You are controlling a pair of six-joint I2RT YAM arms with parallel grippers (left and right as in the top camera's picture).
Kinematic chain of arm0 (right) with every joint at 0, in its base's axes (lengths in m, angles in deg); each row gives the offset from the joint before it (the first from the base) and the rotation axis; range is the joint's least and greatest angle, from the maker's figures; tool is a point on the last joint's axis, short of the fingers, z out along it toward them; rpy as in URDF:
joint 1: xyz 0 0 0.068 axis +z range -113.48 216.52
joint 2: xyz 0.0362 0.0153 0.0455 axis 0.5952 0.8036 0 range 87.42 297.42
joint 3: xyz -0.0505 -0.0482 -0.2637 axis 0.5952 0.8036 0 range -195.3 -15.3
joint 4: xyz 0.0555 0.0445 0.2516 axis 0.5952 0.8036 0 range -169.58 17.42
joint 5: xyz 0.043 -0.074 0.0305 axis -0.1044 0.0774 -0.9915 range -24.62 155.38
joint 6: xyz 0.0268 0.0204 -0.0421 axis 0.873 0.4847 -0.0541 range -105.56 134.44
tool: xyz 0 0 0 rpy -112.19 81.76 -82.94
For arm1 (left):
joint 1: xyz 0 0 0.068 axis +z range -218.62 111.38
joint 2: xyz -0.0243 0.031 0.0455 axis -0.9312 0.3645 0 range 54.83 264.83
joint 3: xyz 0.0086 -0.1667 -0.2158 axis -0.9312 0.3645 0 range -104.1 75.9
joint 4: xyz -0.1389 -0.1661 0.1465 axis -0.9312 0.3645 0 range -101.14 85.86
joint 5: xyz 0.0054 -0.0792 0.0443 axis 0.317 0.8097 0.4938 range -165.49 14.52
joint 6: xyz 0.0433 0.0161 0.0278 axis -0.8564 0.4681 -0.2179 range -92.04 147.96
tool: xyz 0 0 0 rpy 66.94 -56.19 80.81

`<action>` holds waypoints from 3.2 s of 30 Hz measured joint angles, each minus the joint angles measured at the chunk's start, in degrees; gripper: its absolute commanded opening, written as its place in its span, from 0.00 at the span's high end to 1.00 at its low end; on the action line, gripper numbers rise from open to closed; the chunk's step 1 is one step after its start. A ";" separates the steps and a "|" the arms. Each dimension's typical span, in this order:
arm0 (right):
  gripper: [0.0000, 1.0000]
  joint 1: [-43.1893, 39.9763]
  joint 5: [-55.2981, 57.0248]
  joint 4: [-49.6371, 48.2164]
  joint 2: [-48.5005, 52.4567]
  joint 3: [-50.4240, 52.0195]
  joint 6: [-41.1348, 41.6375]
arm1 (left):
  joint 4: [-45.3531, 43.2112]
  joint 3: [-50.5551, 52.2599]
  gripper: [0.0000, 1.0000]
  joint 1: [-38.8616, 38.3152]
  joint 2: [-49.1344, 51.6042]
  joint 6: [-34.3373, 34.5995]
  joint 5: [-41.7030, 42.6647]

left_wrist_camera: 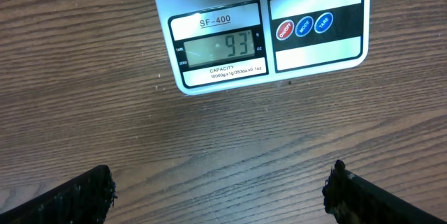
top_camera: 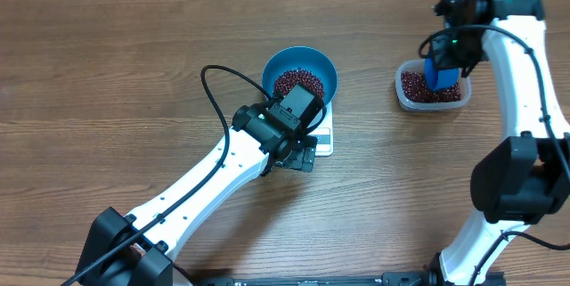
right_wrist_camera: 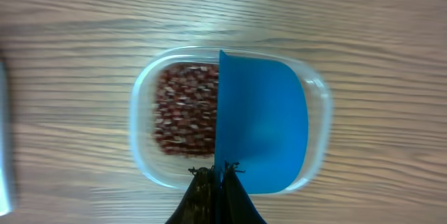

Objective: Scoop item into bowl and weigh 150g on scale
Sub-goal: 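Dig the scoop down into the red beans with the right gripper, then lift the loaded scoop out of the tub with the right gripper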

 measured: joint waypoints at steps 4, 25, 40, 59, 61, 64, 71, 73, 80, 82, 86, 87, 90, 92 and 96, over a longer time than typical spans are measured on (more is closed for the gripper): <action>0.96 2.10 7.34 -1.05 0.00 0.00 -0.44 | 0.00 0.00 0.00 0.00 0.00 -0.02 0.00; 0.96 2.84 13.88 -4.17 2.05 2.86 -0.39 | 0.00 0.02 0.00 0.00 0.00 0.00 0.00; 0.96 3.21 7.32 -7.23 2.16 8.92 1.42 | 0.00 0.02 0.01 0.00 0.00 -0.02 0.00; 0.96 -3.37 -14.01 -7.28 2.29 9.51 6.29 | 0.00 0.00 0.01 0.00 0.00 -0.02 0.00; 0.96 -5.25 -17.73 -7.26 2.36 9.53 6.49 | 0.00 0.00 0.00 0.00 0.00 0.00 0.00; 0.96 -8.44 -23.91 -7.30 2.82 9.88 6.73 | 0.00 0.00 0.00 0.00 0.00 -0.02 0.00; 0.96 -15.43 -33.64 -6.21 3.65 10.38 6.99 | 0.00 0.02 0.00 0.00 0.00 -0.02 0.00; 0.96 -16.83 -34.91 -5.90 3.65 10.36 7.06 | 0.00 0.02 0.00 0.00 0.00 -0.02 0.00; 0.96 -20.59 -40.76 -5.25 3.67 10.36 7.13 | 0.00 0.00 0.01 0.00 0.00 0.00 0.00; 0.96 -21.66 -42.42 -4.72 3.67 10.38 7.15 | 0.00 0.02 0.00 0.00 0.00 -0.02 0.00; 0.96 -23.58 -44.87 -2.97 3.67 10.36 6.73 | 0.00 0.00 0.01 0.00 0.00 0.00 0.00; 0.96 -24.04 -45.55 -2.36 3.67 10.36 6.29 | 0.00 0.00 0.01 0.00 0.00 -0.02 0.00; 0.96 -25.46 -48.06 -0.79 3.67 10.36 5.22 | 0.00 0.00 0.00 0.00 0.00 0.00 0.00; 0.96 -26.43 -49.70 -0.13 3.67 10.36 4.87 | 0.00 0.00 0.00 0.00 0.00 -0.02 0.00; 0.96 -28.06 -52.02 1.11 3.67 10.36 4.48 | 0.00 0.00 0.01 0.00 0.00 -0.02 0.00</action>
